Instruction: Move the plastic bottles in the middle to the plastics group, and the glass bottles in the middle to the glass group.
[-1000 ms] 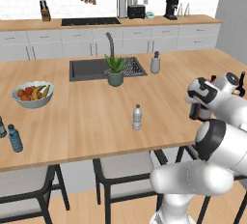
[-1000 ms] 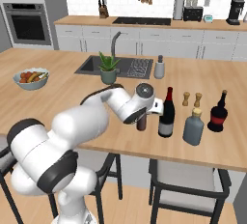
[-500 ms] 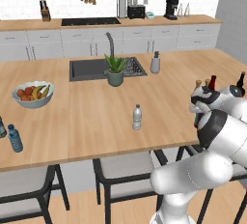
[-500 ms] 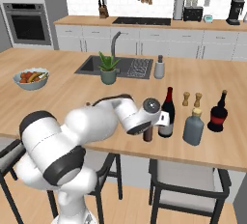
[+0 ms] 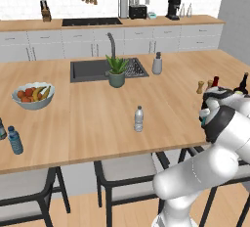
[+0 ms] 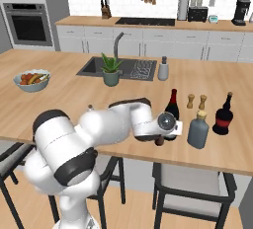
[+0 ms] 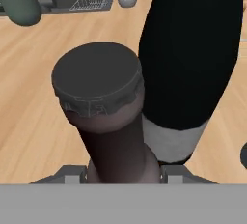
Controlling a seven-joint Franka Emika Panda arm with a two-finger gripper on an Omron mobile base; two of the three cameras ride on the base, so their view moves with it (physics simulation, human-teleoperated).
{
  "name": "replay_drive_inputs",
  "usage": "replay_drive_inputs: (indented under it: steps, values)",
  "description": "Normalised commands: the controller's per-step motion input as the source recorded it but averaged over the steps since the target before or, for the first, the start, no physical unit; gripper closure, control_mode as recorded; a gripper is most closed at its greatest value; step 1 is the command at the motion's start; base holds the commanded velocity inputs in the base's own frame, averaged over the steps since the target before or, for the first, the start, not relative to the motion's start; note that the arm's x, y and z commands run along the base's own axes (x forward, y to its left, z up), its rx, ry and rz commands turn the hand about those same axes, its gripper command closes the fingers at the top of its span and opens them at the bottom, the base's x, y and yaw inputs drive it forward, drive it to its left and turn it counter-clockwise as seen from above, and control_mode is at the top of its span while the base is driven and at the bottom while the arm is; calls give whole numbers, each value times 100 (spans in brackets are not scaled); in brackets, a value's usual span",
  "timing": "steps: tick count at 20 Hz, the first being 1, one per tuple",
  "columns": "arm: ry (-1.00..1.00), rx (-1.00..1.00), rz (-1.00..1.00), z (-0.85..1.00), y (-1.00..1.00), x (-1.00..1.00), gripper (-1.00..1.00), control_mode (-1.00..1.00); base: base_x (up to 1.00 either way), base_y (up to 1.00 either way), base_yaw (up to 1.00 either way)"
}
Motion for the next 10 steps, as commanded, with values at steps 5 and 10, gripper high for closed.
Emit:
replay_drive_inputs:
  steps: [5,10]
  values:
    - [-8,0,4,-1,-20,21,100,-100,0,0,0]
    - [0,0,0,-8,-2,1,100,-100,0,0,0]
